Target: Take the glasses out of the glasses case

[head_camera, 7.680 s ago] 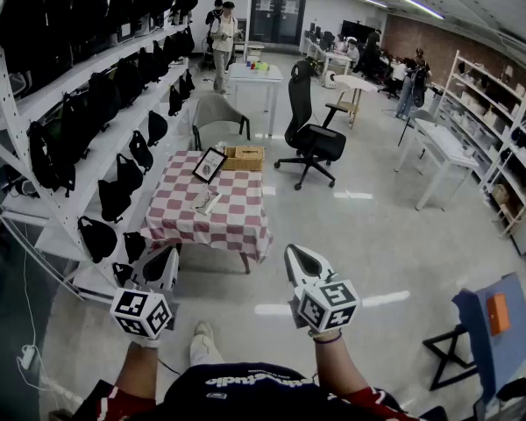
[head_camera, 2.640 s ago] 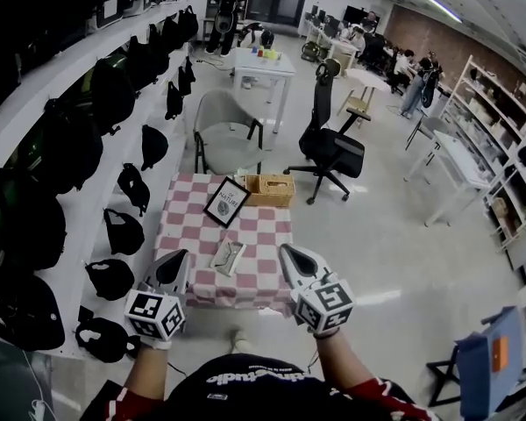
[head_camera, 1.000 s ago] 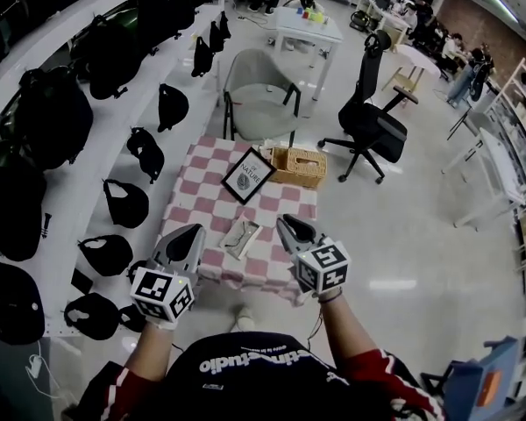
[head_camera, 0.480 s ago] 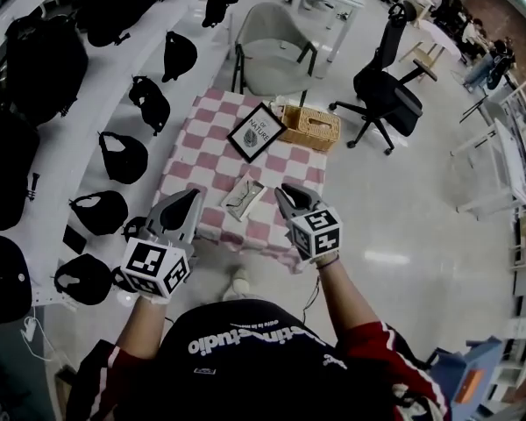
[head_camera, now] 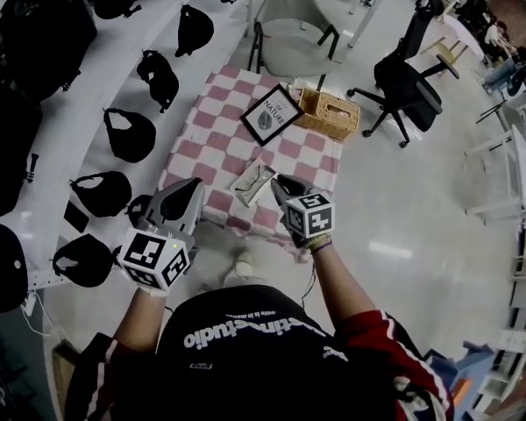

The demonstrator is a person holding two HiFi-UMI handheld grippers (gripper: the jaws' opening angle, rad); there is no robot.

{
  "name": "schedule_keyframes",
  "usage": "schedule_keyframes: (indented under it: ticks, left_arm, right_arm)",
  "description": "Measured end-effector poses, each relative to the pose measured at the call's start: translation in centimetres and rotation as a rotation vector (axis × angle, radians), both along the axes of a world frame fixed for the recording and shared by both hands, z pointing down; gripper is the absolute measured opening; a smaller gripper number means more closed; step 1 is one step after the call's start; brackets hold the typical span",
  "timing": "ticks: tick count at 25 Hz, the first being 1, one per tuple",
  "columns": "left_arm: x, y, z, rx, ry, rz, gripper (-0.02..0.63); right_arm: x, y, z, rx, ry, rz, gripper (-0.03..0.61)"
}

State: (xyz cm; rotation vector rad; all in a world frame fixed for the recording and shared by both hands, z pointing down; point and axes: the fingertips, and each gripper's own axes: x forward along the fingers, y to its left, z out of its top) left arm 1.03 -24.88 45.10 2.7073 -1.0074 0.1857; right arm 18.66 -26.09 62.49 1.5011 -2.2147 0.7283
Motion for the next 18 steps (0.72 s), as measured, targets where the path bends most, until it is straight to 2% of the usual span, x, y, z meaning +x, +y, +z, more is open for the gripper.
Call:
schedule_keyframes:
  ticks: [10, 18]
  left_arm:
    - [0.4, -1.6, 1.6, -0.035, -0.006, -0.034, 0.008]
    - [1.7, -2.1, 3.0, -0.067, -0.012, -0.025, 0.006]
  right_arm:
    - [-1.4, -0.8, 6.6, -0.131, -0.055, -0.029, 0.074]
    - [-2.2, -0.9, 11.5, -0.229, -0.043, -0.056, 0.078]
